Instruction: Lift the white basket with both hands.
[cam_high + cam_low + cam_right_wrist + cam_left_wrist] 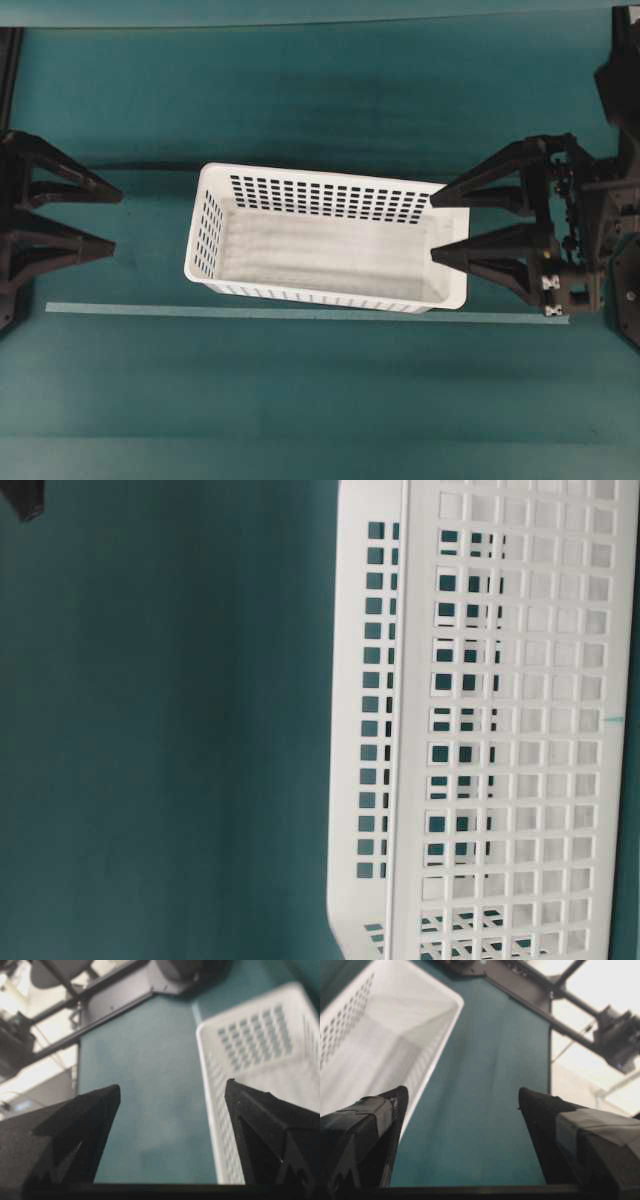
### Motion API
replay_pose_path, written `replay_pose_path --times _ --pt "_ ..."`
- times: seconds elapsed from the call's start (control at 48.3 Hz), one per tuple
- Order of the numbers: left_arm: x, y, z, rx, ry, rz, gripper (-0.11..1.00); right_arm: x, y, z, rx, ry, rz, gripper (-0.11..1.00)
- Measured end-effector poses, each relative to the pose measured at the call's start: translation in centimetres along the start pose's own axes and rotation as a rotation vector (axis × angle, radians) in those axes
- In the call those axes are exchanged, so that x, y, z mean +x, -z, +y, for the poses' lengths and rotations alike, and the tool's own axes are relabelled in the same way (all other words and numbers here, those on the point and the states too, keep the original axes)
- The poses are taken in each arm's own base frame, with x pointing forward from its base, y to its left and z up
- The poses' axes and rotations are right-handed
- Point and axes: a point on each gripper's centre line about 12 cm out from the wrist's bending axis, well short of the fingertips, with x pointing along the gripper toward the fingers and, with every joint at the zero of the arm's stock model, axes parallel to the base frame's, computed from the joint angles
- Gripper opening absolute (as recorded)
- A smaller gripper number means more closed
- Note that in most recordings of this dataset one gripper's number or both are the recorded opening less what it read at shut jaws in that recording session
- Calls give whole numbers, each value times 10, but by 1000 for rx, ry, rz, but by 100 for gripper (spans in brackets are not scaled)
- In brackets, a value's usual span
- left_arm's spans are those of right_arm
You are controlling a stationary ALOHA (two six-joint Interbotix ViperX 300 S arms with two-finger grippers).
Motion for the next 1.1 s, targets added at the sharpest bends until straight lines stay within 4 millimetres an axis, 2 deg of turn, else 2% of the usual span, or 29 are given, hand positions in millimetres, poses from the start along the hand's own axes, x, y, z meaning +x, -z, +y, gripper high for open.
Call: replay_pose_path --times 0.124,0.29,0.621,0.766,1.097 --pt "-2 -9 -6 98 46 -75 91 -4 -4 5 -101 -40 -80 91" --pt "-12 -19 -12 209 80 -163 91 -14 -6 7 -134 -64 -141 91" --pt "-44 -31 -19 249 119 -271 91 -41 -3 6 -137 -89 -196 91" --pt "-51 -29 -17 247 126 -288 91 -49 -1 5 -137 -94 -208 91" --pt "-48 -20 -12 243 118 -266 91 -56 4 2 -137 -94 -214 91"
